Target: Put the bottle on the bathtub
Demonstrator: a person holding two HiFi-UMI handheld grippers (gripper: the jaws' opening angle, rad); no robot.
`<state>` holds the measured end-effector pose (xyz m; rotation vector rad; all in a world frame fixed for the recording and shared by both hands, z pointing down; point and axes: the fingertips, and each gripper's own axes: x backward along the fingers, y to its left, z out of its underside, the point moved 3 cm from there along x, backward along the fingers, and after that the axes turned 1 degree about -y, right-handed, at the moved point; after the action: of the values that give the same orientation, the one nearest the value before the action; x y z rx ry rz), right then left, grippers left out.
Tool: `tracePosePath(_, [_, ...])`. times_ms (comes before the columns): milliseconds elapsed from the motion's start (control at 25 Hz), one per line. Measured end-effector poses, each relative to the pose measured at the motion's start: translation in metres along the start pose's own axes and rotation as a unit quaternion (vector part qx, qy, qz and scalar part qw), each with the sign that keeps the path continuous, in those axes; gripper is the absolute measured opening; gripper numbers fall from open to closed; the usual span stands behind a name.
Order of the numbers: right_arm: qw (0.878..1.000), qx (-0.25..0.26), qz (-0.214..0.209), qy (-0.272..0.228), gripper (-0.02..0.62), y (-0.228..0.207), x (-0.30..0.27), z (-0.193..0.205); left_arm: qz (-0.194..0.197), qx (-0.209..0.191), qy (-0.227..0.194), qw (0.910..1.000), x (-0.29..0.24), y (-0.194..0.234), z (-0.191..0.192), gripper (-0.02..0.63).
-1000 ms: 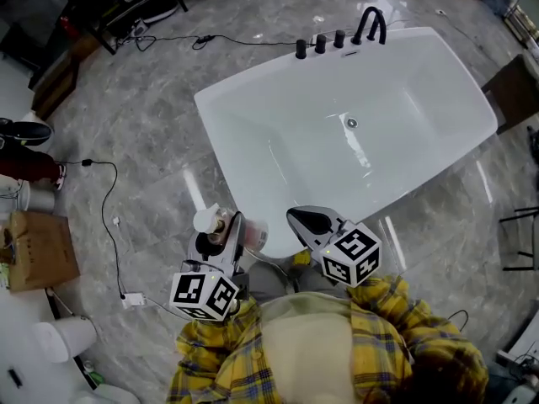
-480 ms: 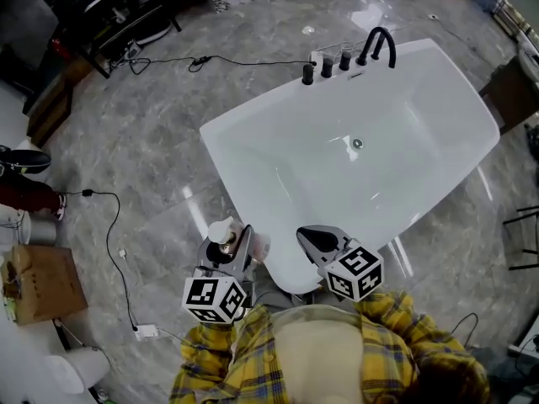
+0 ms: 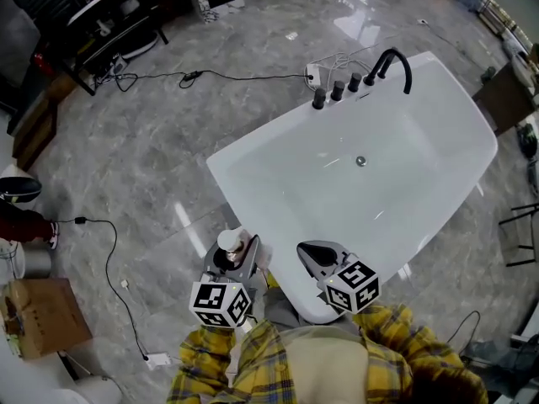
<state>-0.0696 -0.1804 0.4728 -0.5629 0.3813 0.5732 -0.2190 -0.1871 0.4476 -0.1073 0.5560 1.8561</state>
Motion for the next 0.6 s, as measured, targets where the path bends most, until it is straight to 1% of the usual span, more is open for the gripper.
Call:
tracePosePath(160, [1.0, -0.004, 0.013, -0.001, 0.014, -0.002, -0.024, -0.013, 0.007, -0.019, 0.008, 0.9997, -0.027, 0.031, -0.011, 0.218])
tracePosePath(280, [1.0, -0.005, 0.021, -0.001, 0.014, -0.006, -0.041, -0.018, 0.009, -0.035, 0.004, 0.9993, -0.049, 0.053, -0.015, 0.218])
tracePosePath(600, [0.999, -0.023, 0.033, 0.009, 0.014, -0.011, -0.077, -0.02, -0.001, -0.074, -0.006, 0.9973, -0.11, 0.115, -0.017, 0.216])
